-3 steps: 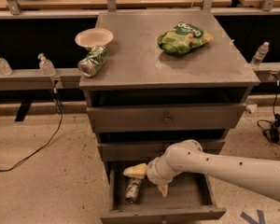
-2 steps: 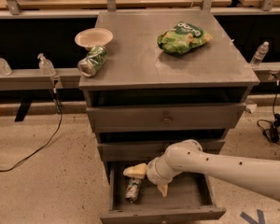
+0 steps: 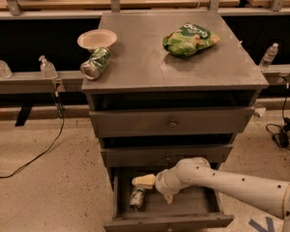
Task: Pick 7up can from bottom drawer and place on counter
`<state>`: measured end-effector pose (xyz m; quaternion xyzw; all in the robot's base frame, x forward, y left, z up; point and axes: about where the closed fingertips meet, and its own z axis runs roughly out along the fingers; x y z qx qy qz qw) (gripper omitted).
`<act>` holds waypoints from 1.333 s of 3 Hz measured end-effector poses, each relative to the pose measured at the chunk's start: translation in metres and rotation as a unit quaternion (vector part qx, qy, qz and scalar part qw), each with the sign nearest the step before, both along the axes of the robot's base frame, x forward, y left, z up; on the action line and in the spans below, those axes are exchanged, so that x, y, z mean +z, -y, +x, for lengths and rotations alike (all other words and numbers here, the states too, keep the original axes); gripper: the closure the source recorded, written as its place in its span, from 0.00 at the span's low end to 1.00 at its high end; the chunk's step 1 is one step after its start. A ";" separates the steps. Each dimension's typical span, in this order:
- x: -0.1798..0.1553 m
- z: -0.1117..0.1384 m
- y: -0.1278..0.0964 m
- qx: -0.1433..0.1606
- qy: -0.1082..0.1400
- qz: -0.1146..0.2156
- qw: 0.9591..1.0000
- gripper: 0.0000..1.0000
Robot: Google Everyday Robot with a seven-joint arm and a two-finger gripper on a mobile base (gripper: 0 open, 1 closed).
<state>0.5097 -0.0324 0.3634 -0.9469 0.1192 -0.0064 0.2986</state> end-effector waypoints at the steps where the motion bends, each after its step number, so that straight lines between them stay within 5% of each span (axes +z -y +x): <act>1: -0.034 0.018 -0.007 0.008 0.035 0.014 0.999 0.00; 2: -0.061 0.036 -0.015 0.011 0.049 0.019 0.999 0.00; 4: -0.112 0.060 -0.020 -0.002 0.030 0.043 0.999 0.00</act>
Offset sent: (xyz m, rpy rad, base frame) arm 0.0625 0.0235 -0.0919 0.0457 -0.1367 0.0224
